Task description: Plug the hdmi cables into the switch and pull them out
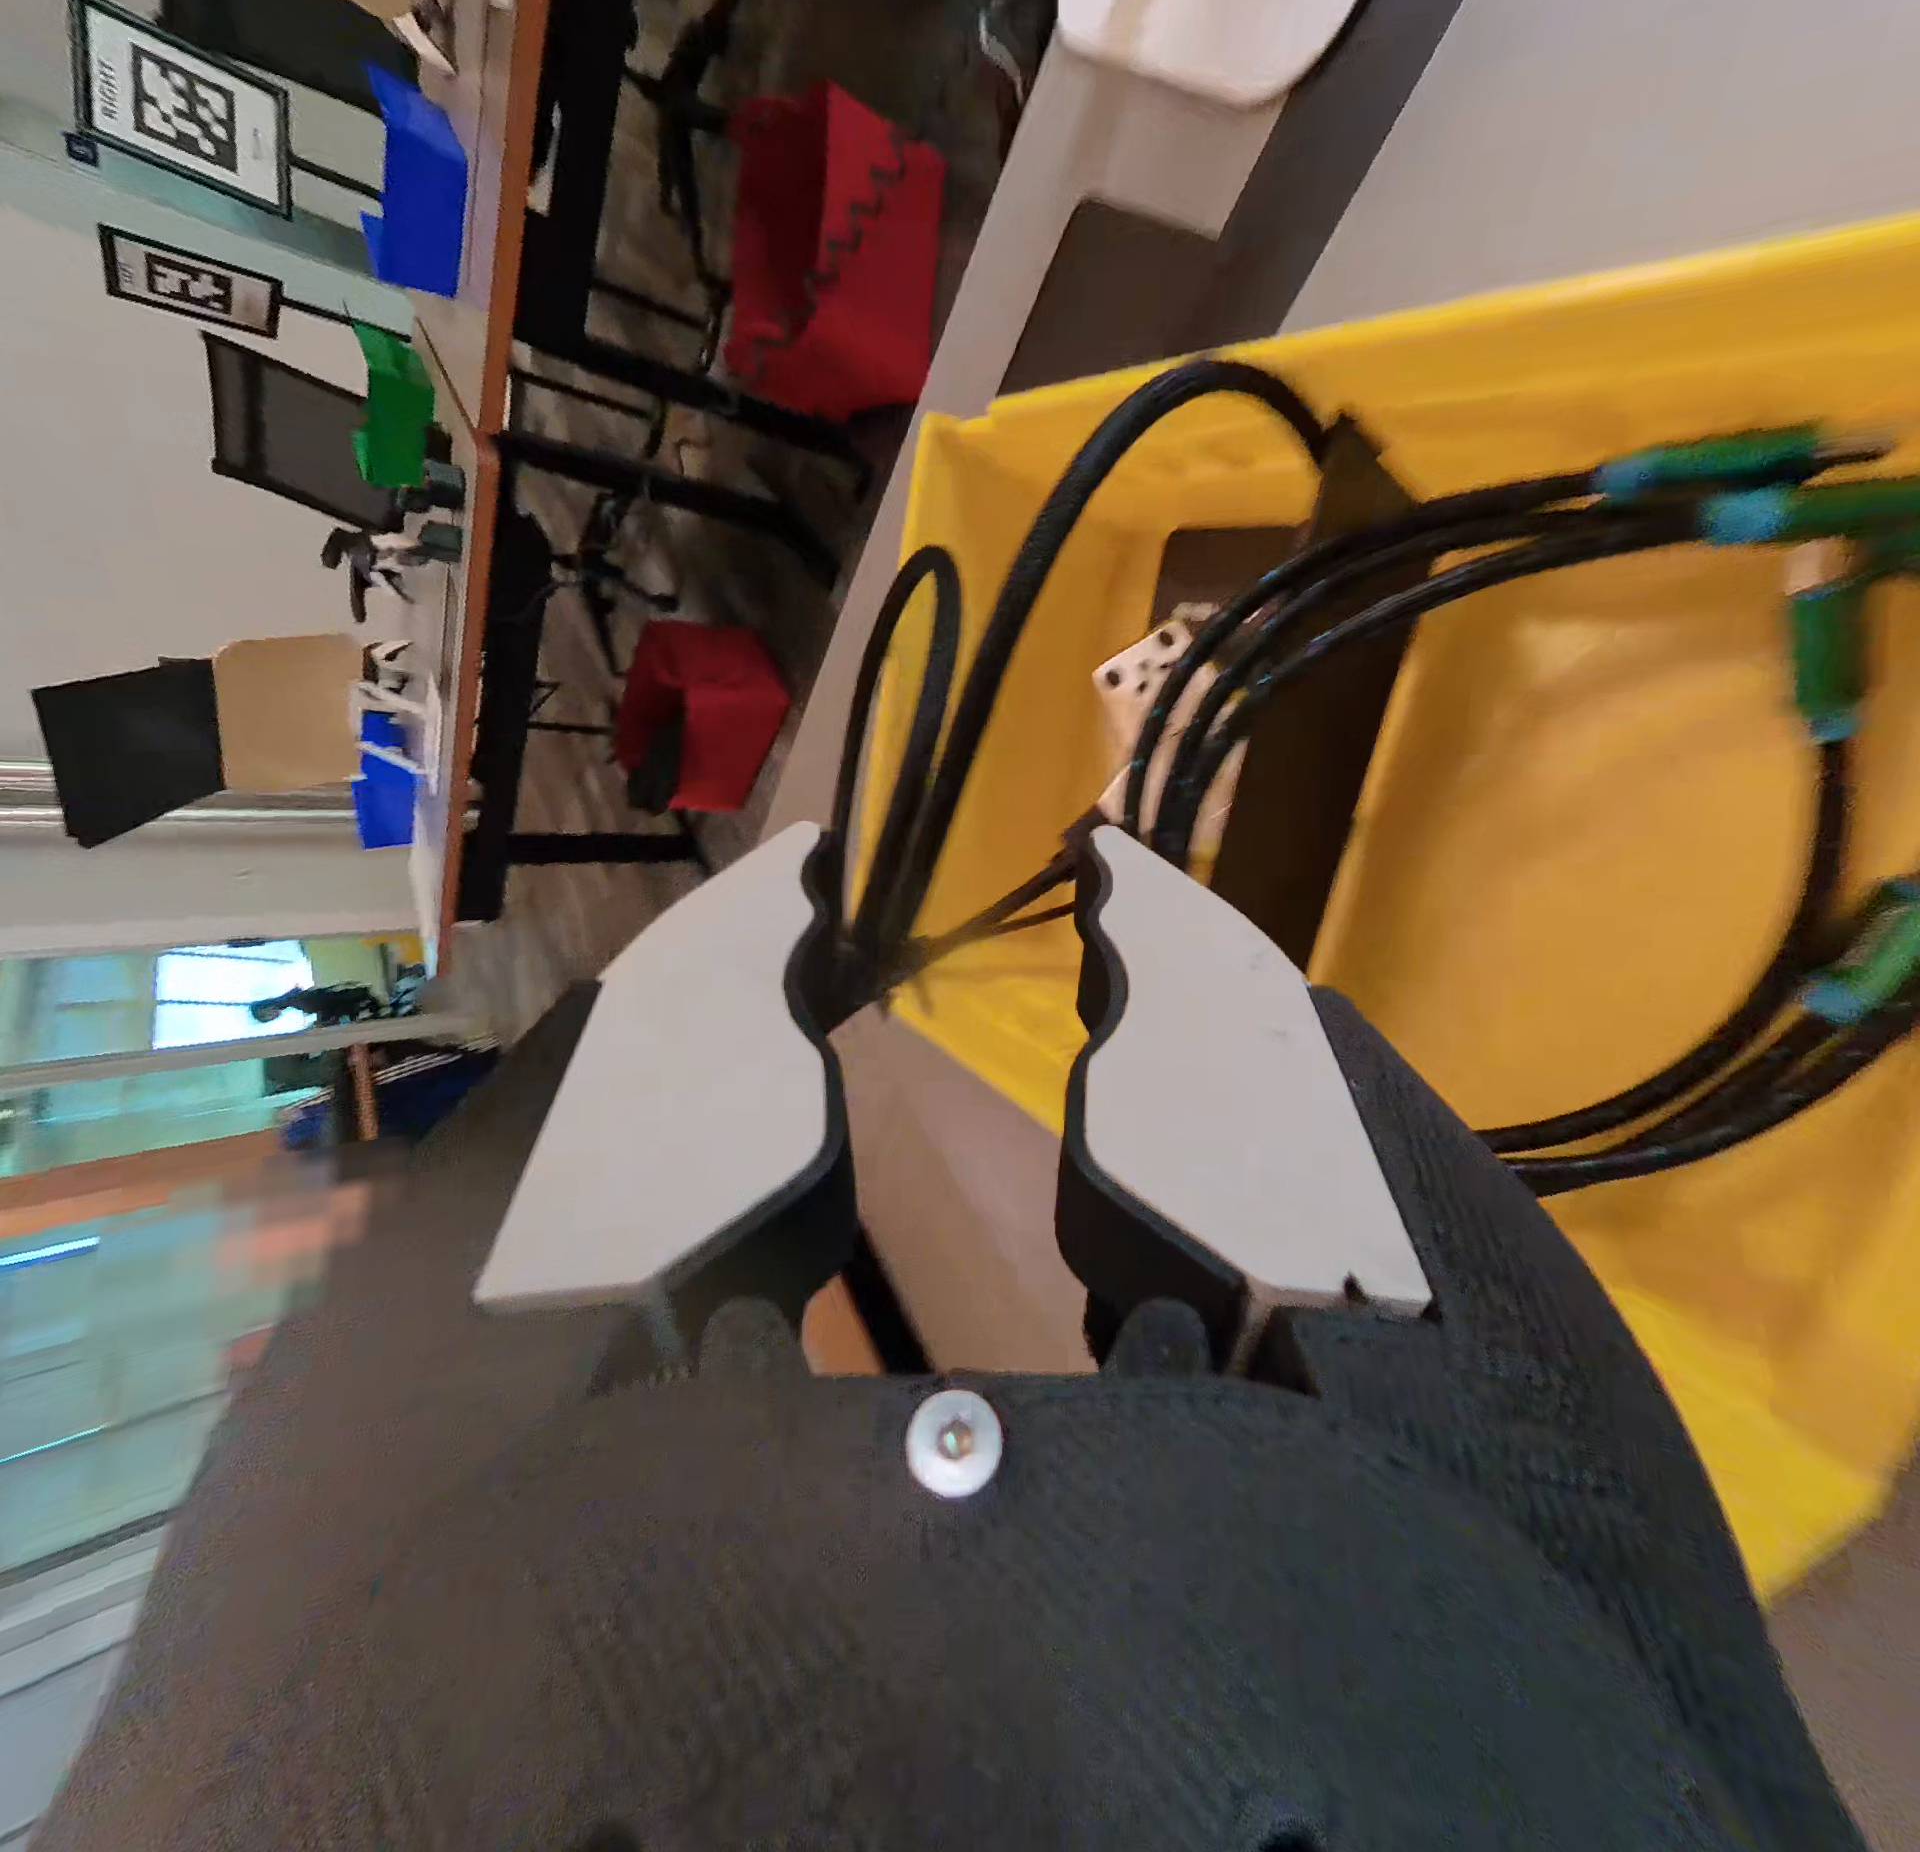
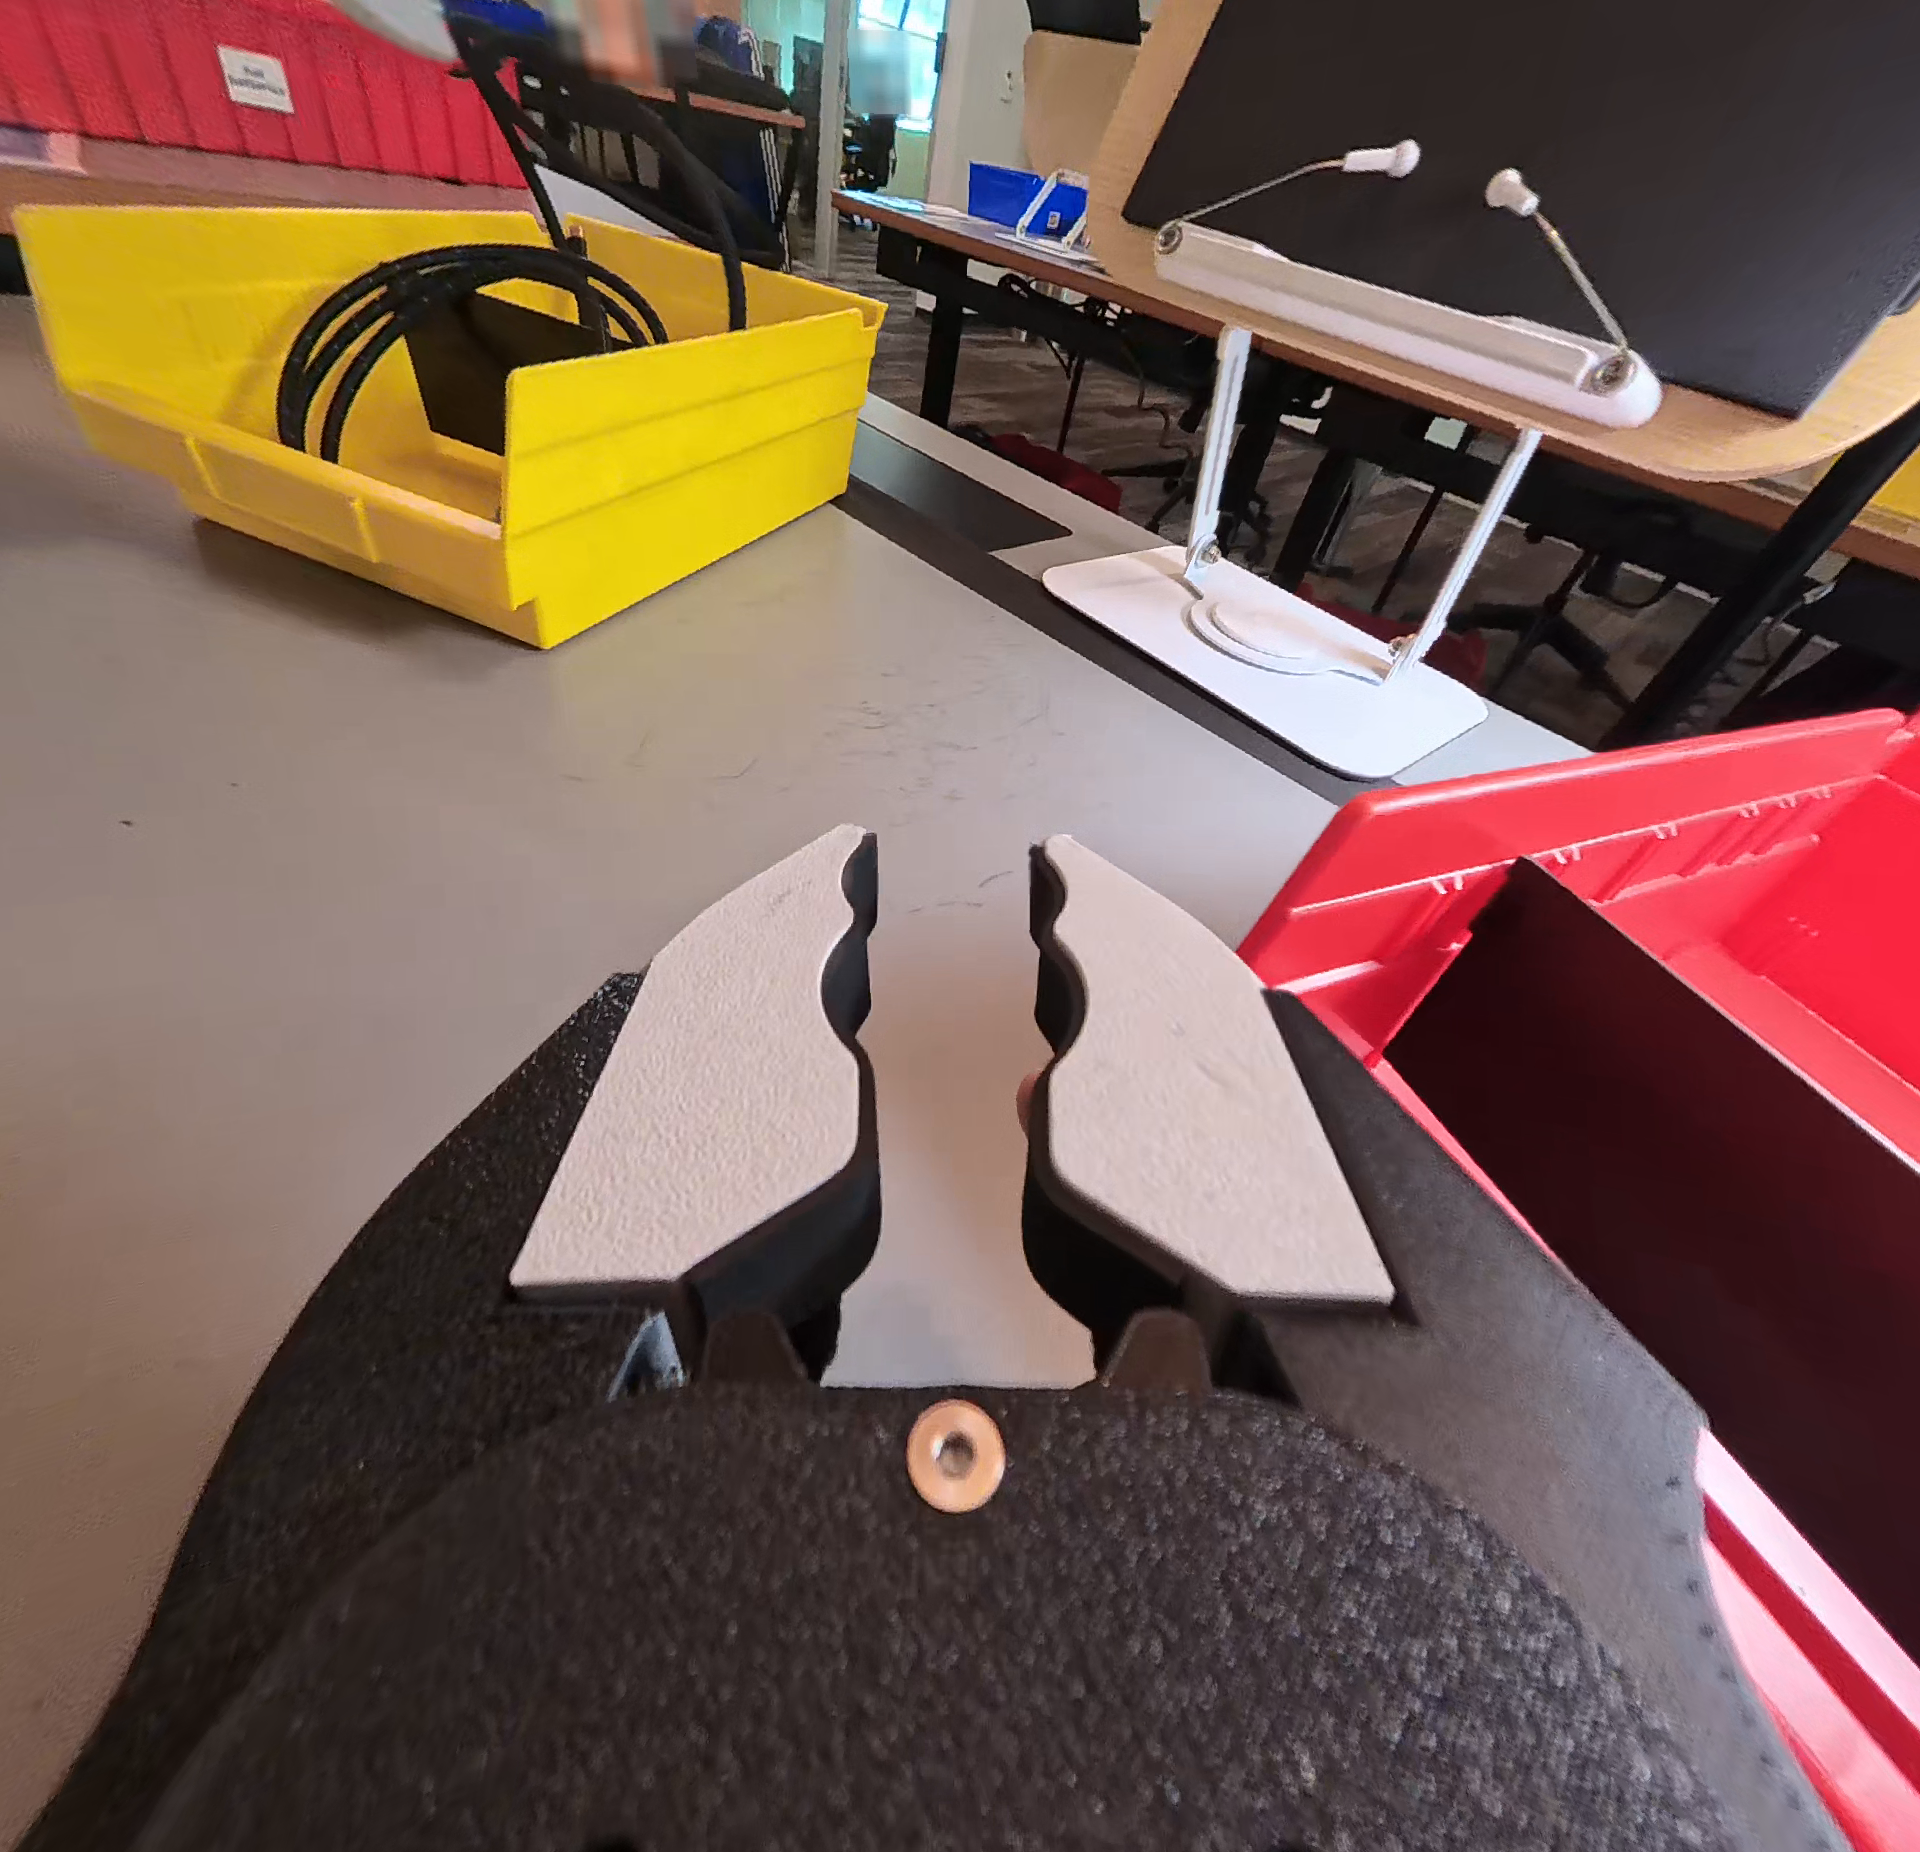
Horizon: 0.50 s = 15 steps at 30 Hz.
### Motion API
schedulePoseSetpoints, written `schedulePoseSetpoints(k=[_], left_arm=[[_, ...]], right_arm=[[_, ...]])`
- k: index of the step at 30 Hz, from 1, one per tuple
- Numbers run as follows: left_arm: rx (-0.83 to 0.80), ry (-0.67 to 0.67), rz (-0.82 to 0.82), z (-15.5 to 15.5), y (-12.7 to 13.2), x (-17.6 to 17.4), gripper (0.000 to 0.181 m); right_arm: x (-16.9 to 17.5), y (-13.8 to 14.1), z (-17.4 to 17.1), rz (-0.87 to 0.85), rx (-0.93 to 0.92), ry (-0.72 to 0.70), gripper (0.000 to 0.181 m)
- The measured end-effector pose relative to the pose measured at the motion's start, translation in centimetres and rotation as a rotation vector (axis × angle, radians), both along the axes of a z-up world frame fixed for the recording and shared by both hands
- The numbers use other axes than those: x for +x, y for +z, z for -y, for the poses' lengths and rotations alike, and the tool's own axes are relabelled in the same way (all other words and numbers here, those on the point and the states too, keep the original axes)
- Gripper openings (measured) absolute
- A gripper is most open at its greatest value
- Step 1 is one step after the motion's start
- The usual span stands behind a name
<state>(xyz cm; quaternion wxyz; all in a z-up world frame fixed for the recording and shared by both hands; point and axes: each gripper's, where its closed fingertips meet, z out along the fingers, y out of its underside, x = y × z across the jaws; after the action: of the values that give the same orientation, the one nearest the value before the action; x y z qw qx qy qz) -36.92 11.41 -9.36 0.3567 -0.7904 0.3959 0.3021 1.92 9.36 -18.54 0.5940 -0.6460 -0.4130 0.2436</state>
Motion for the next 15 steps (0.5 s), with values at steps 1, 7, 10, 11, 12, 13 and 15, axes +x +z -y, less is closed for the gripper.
schedulePoseSetpoints(k=[1,7,10,11,12,13,15], left_arm=[[-0.039,0.011,-0.039,-0.8,0.0,-0.8,0.046],[-0.402,0.086,-0.115,-2.7,-3.5,-4.6,0.046],[-0.423,0.047,-0.204,-3.5,-3.2,-5.1,0.011],[-0.402,0.055,-0.218,-3.8,-2.5,-5.2,0.01],[-0.378,0.054,-0.221,-4.1,-1.6,-5.1,0.008],[-0.347,0.049,-0.228,-4.4,-0.5,-5.1,0.008],[-0.279,0.062,-0.256,-4.9,2.4,-5.4,0.006]], right_arm=[[-0.1,0.0,0.0,0.002,-0.005,0.0,0.027],[-1.2,1.7,0.1,0.015,-0.049,-0.004,0.022],[-1.8,3.0,0.1,0.009,-0.061,-0.019,0.02],[-1.9,3.5,-0.1,-0.001,-0.061,-0.028,0.02],[-2.0,3.9,-0.3,-0.017,-0.063,-0.039,0.018],[-2.0,4.3,-0.5,-0.043,-0.068,-0.049,0.017],[-2.0,4.7,-1.1,-0.116,-0.088,-0.061,0.016]])
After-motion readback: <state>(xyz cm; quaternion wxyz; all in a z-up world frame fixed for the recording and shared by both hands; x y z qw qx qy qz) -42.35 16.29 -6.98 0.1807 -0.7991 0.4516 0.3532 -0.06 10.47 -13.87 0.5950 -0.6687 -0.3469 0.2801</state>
